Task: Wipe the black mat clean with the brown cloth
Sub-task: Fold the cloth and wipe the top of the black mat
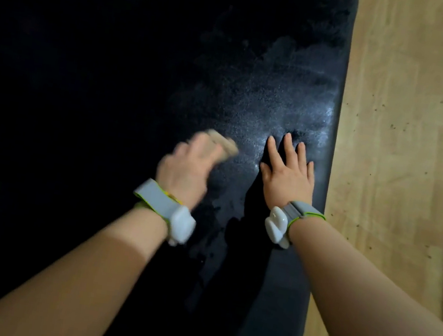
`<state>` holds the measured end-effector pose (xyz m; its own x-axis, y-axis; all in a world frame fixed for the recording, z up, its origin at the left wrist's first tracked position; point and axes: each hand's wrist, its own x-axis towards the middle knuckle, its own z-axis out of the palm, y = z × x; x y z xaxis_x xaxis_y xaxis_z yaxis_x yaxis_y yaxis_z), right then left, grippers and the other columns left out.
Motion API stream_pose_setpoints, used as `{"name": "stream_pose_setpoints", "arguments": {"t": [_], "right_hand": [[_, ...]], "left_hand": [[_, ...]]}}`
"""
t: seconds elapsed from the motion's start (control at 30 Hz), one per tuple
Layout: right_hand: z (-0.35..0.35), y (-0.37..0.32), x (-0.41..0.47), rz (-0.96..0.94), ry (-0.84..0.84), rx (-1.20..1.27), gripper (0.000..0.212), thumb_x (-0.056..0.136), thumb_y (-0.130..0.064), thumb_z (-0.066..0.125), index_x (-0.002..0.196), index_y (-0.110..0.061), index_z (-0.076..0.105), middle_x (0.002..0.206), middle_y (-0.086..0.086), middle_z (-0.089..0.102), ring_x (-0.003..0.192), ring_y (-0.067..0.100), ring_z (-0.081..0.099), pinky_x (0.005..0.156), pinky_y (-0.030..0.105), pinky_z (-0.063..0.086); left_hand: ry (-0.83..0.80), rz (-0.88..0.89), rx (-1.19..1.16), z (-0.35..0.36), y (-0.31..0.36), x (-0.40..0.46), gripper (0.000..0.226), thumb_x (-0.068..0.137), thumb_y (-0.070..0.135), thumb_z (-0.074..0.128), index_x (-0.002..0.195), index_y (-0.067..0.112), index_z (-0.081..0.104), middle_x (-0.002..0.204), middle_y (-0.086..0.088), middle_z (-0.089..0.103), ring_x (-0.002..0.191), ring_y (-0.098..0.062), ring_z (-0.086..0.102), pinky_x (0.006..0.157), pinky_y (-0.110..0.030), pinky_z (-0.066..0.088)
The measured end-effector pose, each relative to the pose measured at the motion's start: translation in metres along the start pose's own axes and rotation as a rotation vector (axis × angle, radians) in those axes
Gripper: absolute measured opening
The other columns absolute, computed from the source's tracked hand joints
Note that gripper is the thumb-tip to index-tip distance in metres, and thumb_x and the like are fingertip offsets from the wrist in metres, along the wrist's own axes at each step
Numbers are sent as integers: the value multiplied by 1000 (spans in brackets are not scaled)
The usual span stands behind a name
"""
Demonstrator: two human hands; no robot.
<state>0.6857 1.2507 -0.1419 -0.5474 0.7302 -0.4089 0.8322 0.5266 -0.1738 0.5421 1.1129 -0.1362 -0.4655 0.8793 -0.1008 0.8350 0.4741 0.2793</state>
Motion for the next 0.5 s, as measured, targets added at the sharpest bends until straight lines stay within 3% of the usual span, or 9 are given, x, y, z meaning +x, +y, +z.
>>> {"name": "stream_pose_setpoints", "arguments": {"t": [0.07,0.13,0.17,0.2,0.3,0.4,0.5], "right_hand": [[0,2,-1,-10,-1,-7,54,102,-42,30,151,-39,8,161,-7,-2,148,22,-7,118,44,0],[0,2,0,-11,13,-2,54,102,-42,31,151,-39,10,161,-6,-1,148,22,-6,118,44,1],[1,2,0,-9,18,-2,53,102,-42,31,151,-39,10,161,-7,-1,148,22,-6,118,44,1],[1,2,0,-12,23,-4,53,102,-43,30,151,-39,10,161,-7,-1,148,21,-6,118,44,1],[5,2,0,-7,26,5,53,102,-43,30,151,-40,9,161,-7,-2,148,21,-6,118,44,-1],[6,5,1,-10,34,-10,53,102,-43,30,151,-40,9,161,-7,-1,148,21,-6,118,44,0],[4,6,0,-13,45,0,53,102,-43,31,151,-40,11,161,-8,0,148,20,-5,118,43,1]], "left_hand": [[82,-264,-13,-7,-38,1,47,86,8,49,127,30,53,125,-10,45,91,-38,52,60,-42,43],[175,-510,-73,-8,-62,-1,45,89,9,50,131,25,52,127,-12,45,100,-36,50,69,-38,40],[216,-537,-131,-5,-58,-2,44,90,8,50,130,22,55,122,-13,48,98,-35,52,69,-35,39],[241,-472,-188,-2,-44,-4,42,89,8,50,128,20,58,114,-15,52,91,-35,55,65,-33,39],[192,-46,-257,20,17,-29,44,81,11,46,120,21,64,95,-14,57,70,-30,57,51,-31,45],[55,179,-253,38,55,-59,48,79,14,40,120,21,63,104,-9,53,80,-33,61,50,-34,53],[19,203,-170,36,25,-51,51,80,17,33,124,32,54,111,-3,47,91,-30,55,57,-39,55]]}}
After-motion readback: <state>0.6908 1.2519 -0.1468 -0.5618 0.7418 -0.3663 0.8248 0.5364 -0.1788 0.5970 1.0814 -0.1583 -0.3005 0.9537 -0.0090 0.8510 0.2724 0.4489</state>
